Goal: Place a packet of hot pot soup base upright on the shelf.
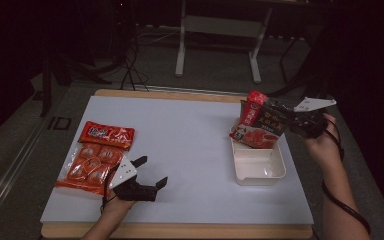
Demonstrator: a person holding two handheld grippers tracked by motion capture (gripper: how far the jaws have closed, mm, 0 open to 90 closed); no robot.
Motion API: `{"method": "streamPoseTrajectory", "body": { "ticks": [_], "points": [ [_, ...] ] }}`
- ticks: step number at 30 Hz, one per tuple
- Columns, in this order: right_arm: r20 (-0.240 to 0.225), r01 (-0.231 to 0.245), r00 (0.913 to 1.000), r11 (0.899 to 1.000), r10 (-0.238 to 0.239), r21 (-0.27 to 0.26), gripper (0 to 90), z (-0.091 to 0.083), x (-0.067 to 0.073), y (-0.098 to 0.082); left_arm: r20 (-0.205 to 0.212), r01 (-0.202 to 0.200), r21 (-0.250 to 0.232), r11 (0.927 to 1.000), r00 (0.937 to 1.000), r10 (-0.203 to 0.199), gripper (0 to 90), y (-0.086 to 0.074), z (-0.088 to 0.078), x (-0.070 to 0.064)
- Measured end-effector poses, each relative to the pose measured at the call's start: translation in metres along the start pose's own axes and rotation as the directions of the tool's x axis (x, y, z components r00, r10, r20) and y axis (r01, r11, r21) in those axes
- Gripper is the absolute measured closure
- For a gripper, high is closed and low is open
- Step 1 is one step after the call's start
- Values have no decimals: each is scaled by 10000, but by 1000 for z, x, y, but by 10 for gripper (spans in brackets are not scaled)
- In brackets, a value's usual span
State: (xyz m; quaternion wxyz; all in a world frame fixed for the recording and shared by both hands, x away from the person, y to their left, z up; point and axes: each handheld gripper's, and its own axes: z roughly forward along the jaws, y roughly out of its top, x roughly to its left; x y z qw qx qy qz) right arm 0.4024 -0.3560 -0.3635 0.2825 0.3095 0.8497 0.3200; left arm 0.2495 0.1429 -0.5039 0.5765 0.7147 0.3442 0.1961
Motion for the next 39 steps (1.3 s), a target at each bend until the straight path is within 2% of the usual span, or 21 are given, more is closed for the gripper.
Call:
{"method": "streamPoseTrajectory", "body": {
  "ticks": [2, 5, 10, 14, 19, 22, 24, 28, 33, 36, 39],
  "points": [
    [-51, -60, 10000, 10000, 60, 37, 810, 2, 0, -3, -35, 22, 21, 10000, 10000, -22, 16, -1, 0, 1],
    [127, -154, 9998, 9999, 155, -68, 810, 2, -2, -5, -68, 85, 14, 10000, 9999, -85, 16, -1, -1, 2],
    [15, -441, 9990, 9971, 443, -620, 810, -8, -6, -7, -76, 105, -13, 9999, 9999, -105, 16, -1, -2, 3],
    [-28, -450, 9990, 9957, 449, -814, 809, -10, -4, -5, -46, 77, -28, 10000, 10000, -77, 16, 0, -1, 2],
    [-156, -570, 9983, 9899, 555, -1296, 808, -15, -2, 2, -36, 129, -1, 9999, 9999, -129, 16, -1, -2, 3],
    [-57, -560, 9984, 9881, 558, -1432, 808, -19, -3, 4, -26, 130, 9, 9999, 9999, -130, 16, -1, -2, 3],
    [16, -542, 9985, 9875, 551, -1478, 807, -22, -2, 6, -40, 88, 14, 10000, 10000, -88, 16, -1, -2, 2],
    [203, -178, 9996, 9921, 205, -1244, 808, -23, 2, 13, -17, 106, 23, 9999, 9999, -106, 16, -1, -1, 2],
    [191, -14, 9998, 9964, 30, -845, 807, -10, 6, 13, -9, 81, 5, 10000, 10000, -81, 16, -1, -2, 1],
    [31, -214, 9998, 9946, 218, -1013, 806, -4, 8, 11, -28, 135, -23, 9999, 9999, -135, 16, -1, -2, 2],
    [-55, -344, 9994, 9949, 340, -945, 806, 2, 8, 9, -27, 120, -10, 9999, 9999, -120, 16, -1, -2, 2]
  ]
}}
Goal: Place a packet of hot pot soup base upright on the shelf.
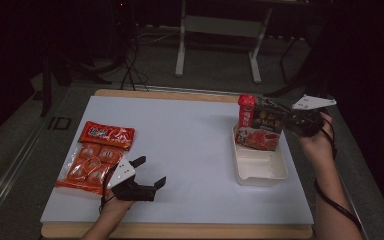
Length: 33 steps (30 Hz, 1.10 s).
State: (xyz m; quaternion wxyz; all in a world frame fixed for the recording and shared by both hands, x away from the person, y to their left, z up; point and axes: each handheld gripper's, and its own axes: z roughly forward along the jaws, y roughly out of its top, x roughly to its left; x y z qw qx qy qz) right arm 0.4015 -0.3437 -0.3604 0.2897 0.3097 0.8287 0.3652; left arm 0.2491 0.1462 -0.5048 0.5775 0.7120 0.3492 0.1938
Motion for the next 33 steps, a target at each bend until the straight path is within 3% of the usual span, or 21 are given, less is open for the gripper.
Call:
{"method": "streamPoseTrajectory", "body": {
  "ticks": [3, 6, 8, 15, 21, 27, 30, 33],
  "points": [
    [-58, -128, 9999, 9995, 130, 282, 804, 12, 4, -12, 12, -53, -7, 10000, 10000, 53, 16, 0, 0, -1],
    [-255, -684, 9973, 9977, 684, -19, 802, 14, -1, -28, 5, -20, 12, 10000, 10000, 20, 16, -1, 1, 0],
    [-220, -676, 9975, 9977, 676, 17, 793, 13, -4, -32, 44, 22, 51, 10000, 10000, -22, 15, -1, 1, 0],
    [-300, -1078, 9937, 9942, 1078, 1, 732, 12, -3, -32, 47, -82, 31, 10000, 10000, 82, 16, 0, 1, -1],
    [-484, -1406, 9891, 9896, 1392, -285, 627, 7, -5, -30, 31, -29, 32, 10000, 10000, 29, 16, -3, -1, 1],
    [-564, -1429, 9886, 9882, 1398, -550, 571, 3, -3, -23, 310, -210, 211, 9996, 9993, 203, 16, -5, -4, 1],
    [-700, -1678, 9844, 9814, 1617, -932, 552, -3, -3, -21, 662, -406, 210, 9990, 9970, 391, 16, -5, -4, 1],
    [-802, -1768, 9826, 9760, 1676, -1272, 516, -10, -2, -17, 755, -619, 268, 9977, 9954, 597, 39, -5, -2, -2]
  ]
}}
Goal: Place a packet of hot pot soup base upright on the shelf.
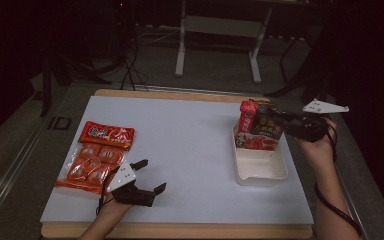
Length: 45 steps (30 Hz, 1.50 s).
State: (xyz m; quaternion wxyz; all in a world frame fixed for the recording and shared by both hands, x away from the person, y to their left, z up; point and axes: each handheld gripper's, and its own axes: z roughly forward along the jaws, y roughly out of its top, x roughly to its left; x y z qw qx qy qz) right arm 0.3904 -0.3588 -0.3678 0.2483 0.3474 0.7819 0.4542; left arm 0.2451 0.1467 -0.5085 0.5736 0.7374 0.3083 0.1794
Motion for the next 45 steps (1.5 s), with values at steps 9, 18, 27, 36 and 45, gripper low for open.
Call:
{"method": "streamPoseTrajectory", "body": {
  "ticks": [9, 18, 27, 36, 45],
  "points": [
    [-133, 118, 9998, 9978, -127, -651, 376, -17, 13, 10, 126, 186, -41, 9998, 9997, -185, 50, 4, 0, -3],
    [-894, -201, 9960, 9908, 81, -1340, 152, -31, 35, 15, 500, 354, -273, 9990, 9982, -340, 50, 8, -4, -2],
    [-1621, -400, 9867, 9804, 83, -1930, 149, -31, 65, 11, 585, 307, -236, 9993, 9979, -292, 51, 23, -14, -4],
    [-1981, 57, 9791, 9795, -464, -2015, 183, -25, 95, 5, 29, 7, -23, 10000, 10000, -7, 55, 33, -28, 1],
    [-2622, 729, 9565, 9748, -1283, -2110, 184, -19, 122, -1, -58, 8, 272, 9996, 10000, -6, 69, 40, -43, 14]
  ]
}}
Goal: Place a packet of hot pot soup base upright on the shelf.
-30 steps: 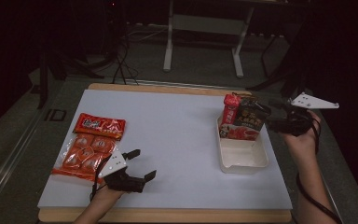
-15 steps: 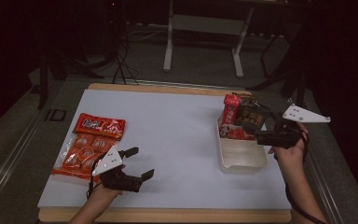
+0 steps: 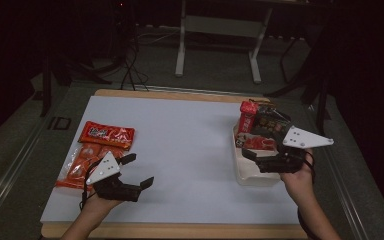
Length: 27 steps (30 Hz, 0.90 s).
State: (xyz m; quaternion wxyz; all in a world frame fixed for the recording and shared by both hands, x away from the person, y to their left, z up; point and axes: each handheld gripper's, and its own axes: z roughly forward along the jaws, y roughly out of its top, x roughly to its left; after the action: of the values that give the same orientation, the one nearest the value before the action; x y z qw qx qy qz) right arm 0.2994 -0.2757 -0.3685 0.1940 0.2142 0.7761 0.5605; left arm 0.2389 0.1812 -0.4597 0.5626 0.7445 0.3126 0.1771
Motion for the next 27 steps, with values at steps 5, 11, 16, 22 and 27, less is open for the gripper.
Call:
{"method": "streamPoseTrajectory", "body": {
  "ticks": [5, 11, 16, 22, 27],
  "points": [
    [-521, -36, 9986, 9999, 30, -122, 183, 5, 14, -6, -399, -14, -29, 10000, 9992, 13, 77, 5, -10, 10],
    [-872, 45, 9962, 9997, -66, -249, 155, 9, 24, -13, -907, 32, -119, 9999, 9959, -42, 79, 10, -21, 24],
    [-567, 273, 9980, 9991, -292, -328, 137, 9, 27, -15, -1474, -8, -55, 10000, 9891, -1, 96, 12, -31, 40],
    [-409, 134, 9990, 9989, -153, -459, 105, 8, 29, -16, -2141, 169, 24, 9999, 9767, -160, 100, 13, -42, 64],
    [-468, 64, 9989, 9993, -81, -369, 105, 10, 30, -19, -2675, 444, 194, 9988, 9628, -376, 100, 8, -45, 87]
  ]
}}
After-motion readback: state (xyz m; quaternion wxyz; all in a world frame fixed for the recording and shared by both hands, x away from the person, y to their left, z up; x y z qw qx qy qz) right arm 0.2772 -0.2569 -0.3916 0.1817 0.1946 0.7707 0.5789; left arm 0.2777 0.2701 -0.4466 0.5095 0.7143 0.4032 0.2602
